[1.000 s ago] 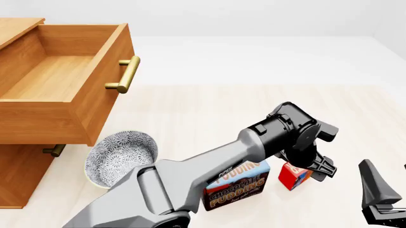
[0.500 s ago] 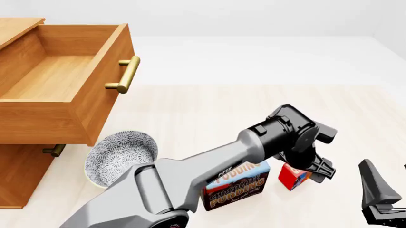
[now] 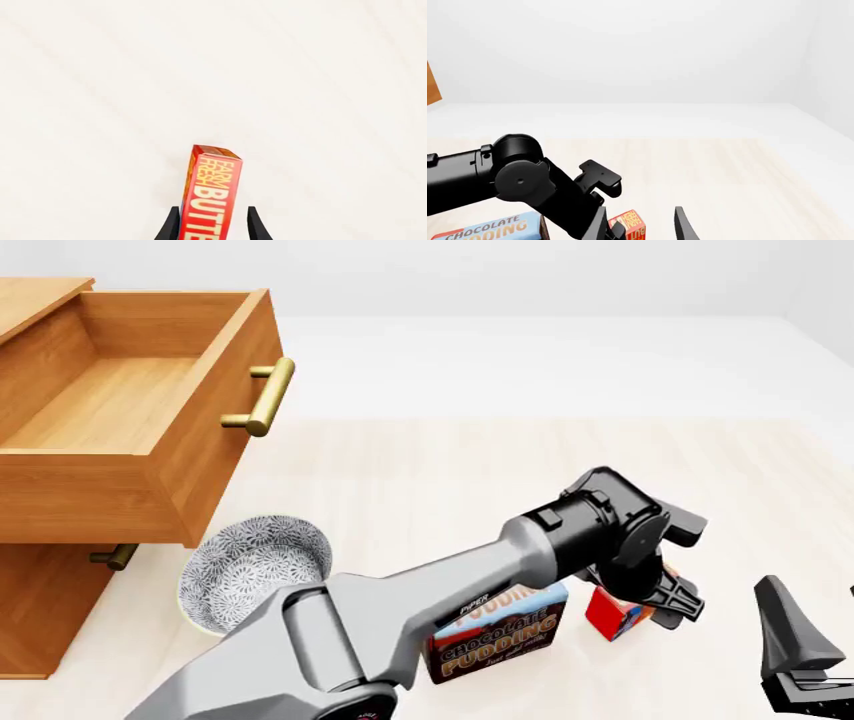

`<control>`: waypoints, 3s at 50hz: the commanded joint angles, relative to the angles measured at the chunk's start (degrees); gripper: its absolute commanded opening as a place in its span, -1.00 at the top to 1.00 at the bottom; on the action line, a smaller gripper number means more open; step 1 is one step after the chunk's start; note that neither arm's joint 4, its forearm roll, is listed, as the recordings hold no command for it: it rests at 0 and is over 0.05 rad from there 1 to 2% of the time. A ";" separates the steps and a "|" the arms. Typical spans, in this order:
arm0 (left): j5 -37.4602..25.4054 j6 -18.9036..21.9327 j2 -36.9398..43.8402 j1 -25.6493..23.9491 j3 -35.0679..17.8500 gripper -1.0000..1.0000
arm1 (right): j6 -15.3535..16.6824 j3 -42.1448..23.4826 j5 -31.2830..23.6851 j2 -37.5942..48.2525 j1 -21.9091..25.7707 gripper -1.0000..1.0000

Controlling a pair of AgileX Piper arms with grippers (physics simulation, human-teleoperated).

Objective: Put the butter at the back in the top drawer of the cabinet and close it.

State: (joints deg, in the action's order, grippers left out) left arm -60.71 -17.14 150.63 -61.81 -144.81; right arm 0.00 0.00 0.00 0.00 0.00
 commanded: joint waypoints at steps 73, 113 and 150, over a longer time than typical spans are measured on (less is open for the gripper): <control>2.85 0.22 -0.82 -0.21 1.88 1.00 | 0.00 0.00 0.00 0.00 0.00 -1.00; -3.12 4.50 -9.47 3.36 -2.84 1.00 | 0.00 0.00 0.00 0.00 0.00 -1.00; -2.42 5.65 -27.67 8.70 10.61 1.00 | 0.00 0.00 0.00 0.00 0.00 -1.00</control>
State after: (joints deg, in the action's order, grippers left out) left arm -64.08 -12.49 128.91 -54.55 -137.85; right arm 0.00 0.00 0.00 0.00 0.00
